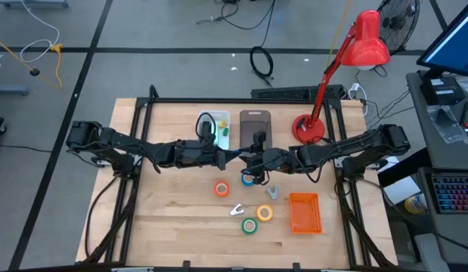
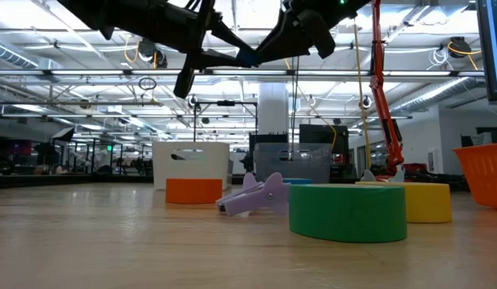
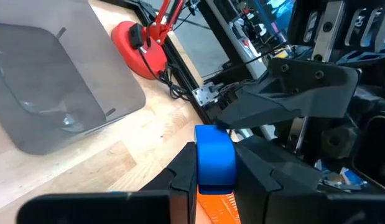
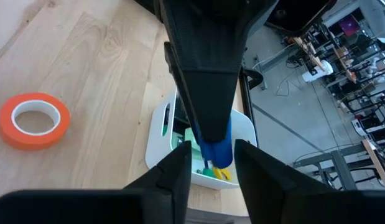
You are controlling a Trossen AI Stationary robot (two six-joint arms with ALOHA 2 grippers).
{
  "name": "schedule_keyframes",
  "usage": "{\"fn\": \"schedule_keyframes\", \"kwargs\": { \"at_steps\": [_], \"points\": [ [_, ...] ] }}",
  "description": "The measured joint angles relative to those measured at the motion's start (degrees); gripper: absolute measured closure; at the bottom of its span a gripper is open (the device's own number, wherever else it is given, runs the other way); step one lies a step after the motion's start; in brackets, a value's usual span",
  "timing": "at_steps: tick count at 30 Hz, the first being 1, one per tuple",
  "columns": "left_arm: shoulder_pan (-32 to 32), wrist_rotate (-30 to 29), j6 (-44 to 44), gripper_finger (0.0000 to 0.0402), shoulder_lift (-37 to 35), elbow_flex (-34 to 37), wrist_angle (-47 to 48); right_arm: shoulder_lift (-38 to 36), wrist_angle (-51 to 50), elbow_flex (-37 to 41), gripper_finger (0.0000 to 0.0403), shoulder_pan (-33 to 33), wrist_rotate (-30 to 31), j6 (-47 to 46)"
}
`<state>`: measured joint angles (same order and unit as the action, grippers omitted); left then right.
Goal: Pick and place Stapler, Stapler remover, tape
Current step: Put the blue stapler into the white bin
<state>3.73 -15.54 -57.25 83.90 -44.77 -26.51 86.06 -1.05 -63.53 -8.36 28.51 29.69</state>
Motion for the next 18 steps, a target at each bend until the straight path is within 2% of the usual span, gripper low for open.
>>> {"fn": "schedule_keyframes", "kwargs": {
  "at_steps": [10,15,18],
  "points": [
    [-0.20,-2.15,1.30,0.0332,0.00,0.01,2.27,-0.41,-1.70,0.00,0.0243,-0.03,1.85,-0.03],
    [-1.70,-6.89,3.10,0.0332,0.00,0.04,5.41,-2.27,-6.55,0.00,0.0232,-0.13,8.86,-0.05],
    [-3.20,-10.72,4.83,0.0332,-0.07,0.04,8.34,-4.41,-10.06,0.39,0.0230,0.05,9.08,-1.52]
  ]
}}
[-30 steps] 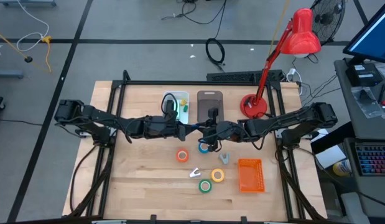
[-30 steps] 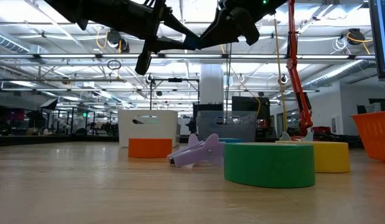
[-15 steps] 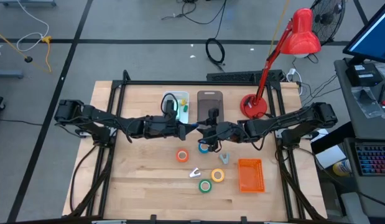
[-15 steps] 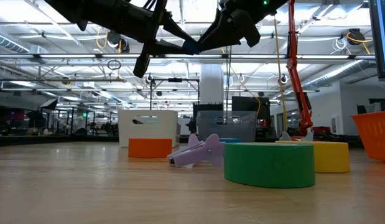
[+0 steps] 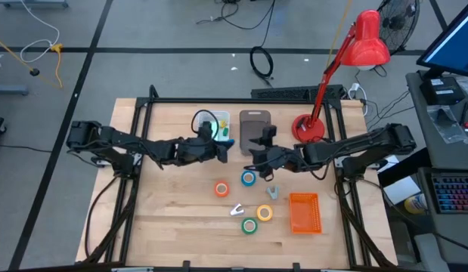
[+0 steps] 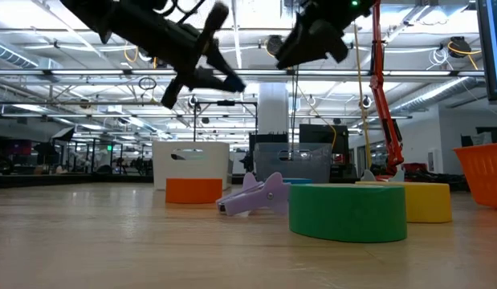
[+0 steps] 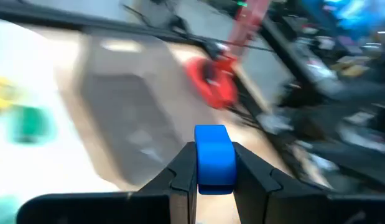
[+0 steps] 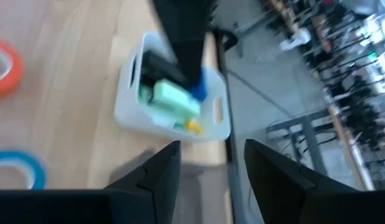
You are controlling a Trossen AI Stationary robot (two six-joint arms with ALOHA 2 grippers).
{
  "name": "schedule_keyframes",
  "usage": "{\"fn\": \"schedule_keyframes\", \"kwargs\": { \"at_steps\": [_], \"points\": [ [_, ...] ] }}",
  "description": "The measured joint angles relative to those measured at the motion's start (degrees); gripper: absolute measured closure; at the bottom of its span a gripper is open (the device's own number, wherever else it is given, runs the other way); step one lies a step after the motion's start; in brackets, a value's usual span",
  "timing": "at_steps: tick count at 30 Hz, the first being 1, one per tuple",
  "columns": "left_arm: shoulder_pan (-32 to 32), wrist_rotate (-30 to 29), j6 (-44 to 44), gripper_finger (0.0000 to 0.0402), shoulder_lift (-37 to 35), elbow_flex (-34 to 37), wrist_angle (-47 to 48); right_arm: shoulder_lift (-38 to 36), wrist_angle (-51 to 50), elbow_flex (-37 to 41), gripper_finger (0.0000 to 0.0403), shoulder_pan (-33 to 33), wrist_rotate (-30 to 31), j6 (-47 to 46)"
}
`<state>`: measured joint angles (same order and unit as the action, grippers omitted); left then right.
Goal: Pick and place Stapler, Stapler remover, tape
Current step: Put the blue stapler into the white bin
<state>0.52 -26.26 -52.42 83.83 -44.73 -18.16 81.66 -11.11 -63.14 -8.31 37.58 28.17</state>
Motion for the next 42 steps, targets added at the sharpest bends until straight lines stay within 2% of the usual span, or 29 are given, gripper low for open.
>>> {"fn": "schedule_keyframes", "kwargs": {
  "at_steps": [3,9,14,19,26,29,38,42],
  "points": [
    [-2.31,-3.59,0.73,0.0332,0.00,0.00,4.29,-2.23,-3.07,0.50,0.0232,0.29,-0.13,-3.24],
    [-6.75,-3.50,0.16,0.0332,0.11,0.00,10.18,-7.63,-5.14,4.10,0.0232,0.48,-1.80,-8.92],
    [-8.77,0.37,0.72,0.0332,0.17,-1.21,16.17,-10.64,-3.97,7.85,0.0232,0.50,-1.80,-12.17],
    [-11.24,3.03,7.60,0.0332,1.33,-6.69,25.98,-11.76,-3.63,9.72,0.0232,0.51,-1.86,-13.53],
    [-15.24,12.66,14.00,0.0332,9.75,-15.65,35.92,-11.77,-3.74,9.88,0.0232,0.50,-1.86,-13.98],
    [-16.45,14.64,14.96,0.0332,12.92,-18.69,38.48,-11.77,-3.74,9.88,0.0232,0.50,-1.86,-13.99],
    [-18.13,14.71,12.87,0.0330,14.14,-20.50,46.07,-11.77,-3.69,9.88,0.0236,0.48,-1.86,-14.02],
    [-18.02,14.68,12.64,0.0331,14.05,-20.52,44.47,-11.77,-3.63,9.88,0.0238,0.48,-1.86,-13.97]
  ]
}}
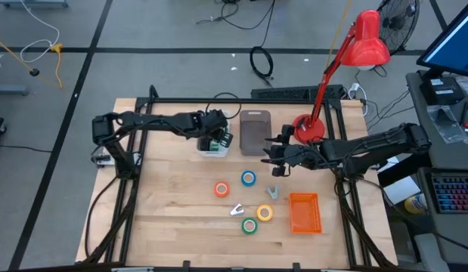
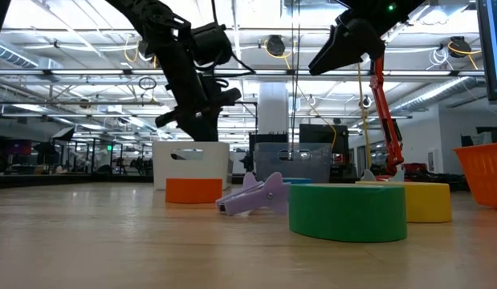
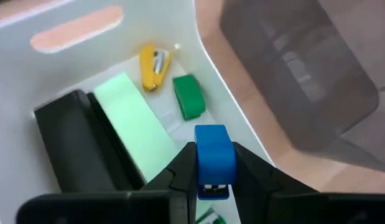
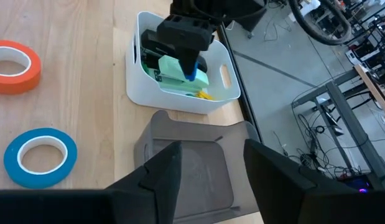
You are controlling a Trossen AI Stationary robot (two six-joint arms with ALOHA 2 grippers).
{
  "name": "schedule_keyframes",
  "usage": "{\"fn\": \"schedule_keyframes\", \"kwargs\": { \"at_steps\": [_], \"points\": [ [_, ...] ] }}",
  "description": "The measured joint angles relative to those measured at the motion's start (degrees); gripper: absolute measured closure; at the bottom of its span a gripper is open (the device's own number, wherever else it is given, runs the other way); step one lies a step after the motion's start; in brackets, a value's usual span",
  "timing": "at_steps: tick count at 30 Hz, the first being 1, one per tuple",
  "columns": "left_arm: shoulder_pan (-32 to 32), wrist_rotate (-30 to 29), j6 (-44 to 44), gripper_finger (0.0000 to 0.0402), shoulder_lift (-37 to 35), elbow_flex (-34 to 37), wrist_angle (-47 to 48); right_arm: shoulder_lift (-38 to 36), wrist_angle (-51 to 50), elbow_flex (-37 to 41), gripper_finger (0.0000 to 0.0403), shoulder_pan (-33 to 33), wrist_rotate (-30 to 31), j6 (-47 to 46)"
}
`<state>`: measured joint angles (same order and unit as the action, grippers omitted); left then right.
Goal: Pick and place Stapler, Stapler remover, tape
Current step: Put the blue stapler into the white bin
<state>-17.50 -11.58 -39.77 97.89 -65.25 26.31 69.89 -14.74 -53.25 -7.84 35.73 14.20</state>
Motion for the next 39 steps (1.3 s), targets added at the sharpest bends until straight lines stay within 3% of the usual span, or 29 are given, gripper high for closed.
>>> {"fn": "schedule_keyframes", "kwargs": {
  "at_steps": [16,39],
  "points": [
    [1.91,-0.33,-13.11,0.0323,1.75,0.00,-1.79,0.00,0.13,0.00,0.0241,0.00,0.00,0.10],
    [1.66,2.66,-13.63,0.0318,3.08,0.02,-3.03,0.00,0.35,0.00,0.0245,0.00,-0.04,0.62]
  ]
}}
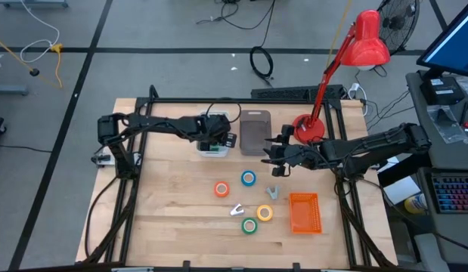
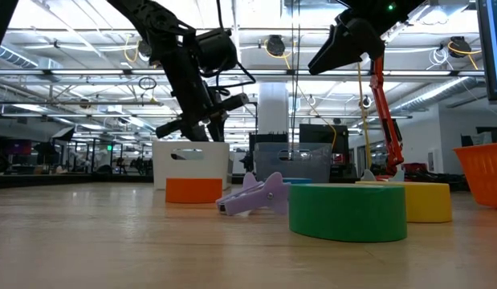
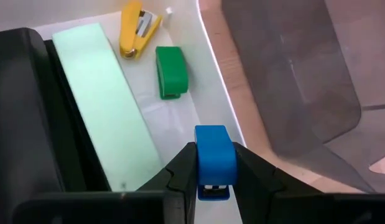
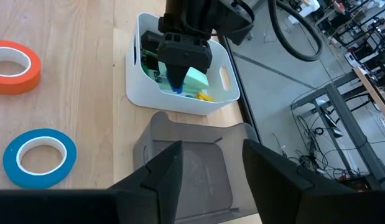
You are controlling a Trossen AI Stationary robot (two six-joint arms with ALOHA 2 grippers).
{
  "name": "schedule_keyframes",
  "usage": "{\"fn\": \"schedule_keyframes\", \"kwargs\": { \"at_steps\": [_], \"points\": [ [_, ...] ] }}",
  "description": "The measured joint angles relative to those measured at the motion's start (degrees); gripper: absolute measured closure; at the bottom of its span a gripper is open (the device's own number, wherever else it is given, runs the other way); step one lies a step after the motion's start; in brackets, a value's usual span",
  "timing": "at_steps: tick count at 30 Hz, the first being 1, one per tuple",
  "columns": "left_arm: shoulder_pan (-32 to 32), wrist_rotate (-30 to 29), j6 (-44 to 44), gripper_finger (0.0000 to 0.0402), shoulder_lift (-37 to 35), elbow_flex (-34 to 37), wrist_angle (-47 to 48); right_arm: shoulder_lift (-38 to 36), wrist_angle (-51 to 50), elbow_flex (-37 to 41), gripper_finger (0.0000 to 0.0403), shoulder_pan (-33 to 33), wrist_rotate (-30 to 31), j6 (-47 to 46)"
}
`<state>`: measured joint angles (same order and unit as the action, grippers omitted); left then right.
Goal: Pick and place Stapler, Stapler remover, tape
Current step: Put the blue stapler into the white bin, then put the blue tape into the black bin
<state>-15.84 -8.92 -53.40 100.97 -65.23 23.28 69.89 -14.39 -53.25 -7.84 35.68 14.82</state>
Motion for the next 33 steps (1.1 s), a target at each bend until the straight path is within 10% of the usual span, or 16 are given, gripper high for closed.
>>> {"fn": "schedule_keyframes", "kwargs": {
  "at_steps": [20,33],
  "points": [
    [-1.60,3.36,1.41,0.0234,-0.53,0.00,0.28,0.02,3.87,0.00,0.0246,-0.04,0.00,2.35],
    [1.40,7.79,4.73,0.0231,-15.35,0.02,4.05,0.00,0.23,0.00,0.0246,-0.66,0.02,2.33]
  ]
}}
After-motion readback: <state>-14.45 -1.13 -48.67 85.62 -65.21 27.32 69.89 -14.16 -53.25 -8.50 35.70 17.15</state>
